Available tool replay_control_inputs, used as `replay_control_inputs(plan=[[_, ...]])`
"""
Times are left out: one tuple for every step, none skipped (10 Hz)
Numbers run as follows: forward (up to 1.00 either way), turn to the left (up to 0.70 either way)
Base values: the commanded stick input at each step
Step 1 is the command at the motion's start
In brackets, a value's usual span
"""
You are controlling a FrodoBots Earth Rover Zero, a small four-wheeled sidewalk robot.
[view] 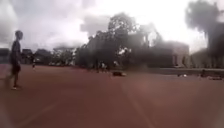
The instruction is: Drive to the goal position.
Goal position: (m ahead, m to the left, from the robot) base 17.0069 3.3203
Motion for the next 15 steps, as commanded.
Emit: replay_control_inputs(plan=[[0.85, 0.0], [0.85, 0.0], [0.85, 0.0], [0.85, 0.0], [0.85, 0.0], [0.85, 0.0], [0.85, 0.0], [0.85, 0.0], [0.85, 0.0], [0.85, 0.0], [0.85, 0.0], [0.85, 0.0], [0.85, 0.0], [0.85, 0.0], [0.85, 0.0]])
